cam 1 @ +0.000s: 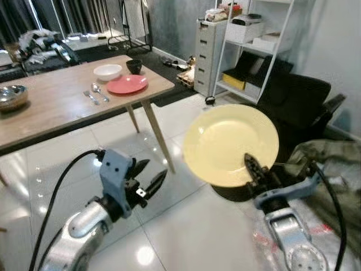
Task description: Setting the table
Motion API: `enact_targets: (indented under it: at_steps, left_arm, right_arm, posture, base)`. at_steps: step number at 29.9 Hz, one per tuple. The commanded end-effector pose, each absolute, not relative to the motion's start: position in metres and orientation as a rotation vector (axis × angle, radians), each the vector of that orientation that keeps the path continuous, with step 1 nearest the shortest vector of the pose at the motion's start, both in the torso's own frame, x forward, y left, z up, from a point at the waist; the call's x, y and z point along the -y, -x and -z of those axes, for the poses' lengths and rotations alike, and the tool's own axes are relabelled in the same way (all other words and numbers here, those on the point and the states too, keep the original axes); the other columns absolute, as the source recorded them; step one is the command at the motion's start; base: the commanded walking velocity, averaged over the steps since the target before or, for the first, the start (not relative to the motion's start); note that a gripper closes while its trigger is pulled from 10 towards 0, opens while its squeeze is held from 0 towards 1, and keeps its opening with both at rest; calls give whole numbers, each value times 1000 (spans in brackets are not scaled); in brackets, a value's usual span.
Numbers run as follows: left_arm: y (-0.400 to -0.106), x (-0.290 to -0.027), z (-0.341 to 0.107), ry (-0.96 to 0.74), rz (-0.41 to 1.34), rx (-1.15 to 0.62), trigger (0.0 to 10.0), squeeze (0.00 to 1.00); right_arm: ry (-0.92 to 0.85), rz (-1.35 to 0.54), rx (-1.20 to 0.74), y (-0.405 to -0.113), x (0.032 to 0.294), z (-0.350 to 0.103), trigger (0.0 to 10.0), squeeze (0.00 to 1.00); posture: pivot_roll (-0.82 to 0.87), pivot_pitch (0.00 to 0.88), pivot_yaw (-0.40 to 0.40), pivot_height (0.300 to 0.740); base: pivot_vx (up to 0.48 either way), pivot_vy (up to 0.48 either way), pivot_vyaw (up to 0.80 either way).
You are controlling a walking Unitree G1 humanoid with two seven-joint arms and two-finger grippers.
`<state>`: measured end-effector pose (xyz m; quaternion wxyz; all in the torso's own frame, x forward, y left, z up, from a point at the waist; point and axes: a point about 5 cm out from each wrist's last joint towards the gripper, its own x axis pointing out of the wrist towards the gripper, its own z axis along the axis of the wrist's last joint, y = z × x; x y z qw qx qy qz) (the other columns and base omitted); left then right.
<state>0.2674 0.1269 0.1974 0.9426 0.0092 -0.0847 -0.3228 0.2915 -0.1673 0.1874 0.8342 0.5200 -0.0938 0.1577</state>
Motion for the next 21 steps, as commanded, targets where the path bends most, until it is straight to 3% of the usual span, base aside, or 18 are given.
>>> enact_targets:
  at_steps: [1,5,12,21]
  left_arm:
    - [-264,-130,-195,-23,659,149,10000,0]
    - [-263,-129,-195,-20,665,142,10000,0]
    - [-260,-126,-195,-18,675,132,10000,0]
    - [-260,-125,-195,-24,670,126,10000,0]
  right_arm:
    - [-1154,-379,196,-289,161,-190,10000,0]
    - [-1192,-377,158,-288,154,-187,10000,0]
    - [-1113,-376,112,-288,149,-184,10000,0]
    - [-1116,-390,111,-287,147,-188,10000,0]
  posture:
    - [7,42,82,740]
    - [8,50,79,740]
    - [8,55,78,740]
    - [8,55,78,740]
  base:
    - [480,0,0]
    - [480,0,0]
    - [480,0,0]
    - [480,0,785]
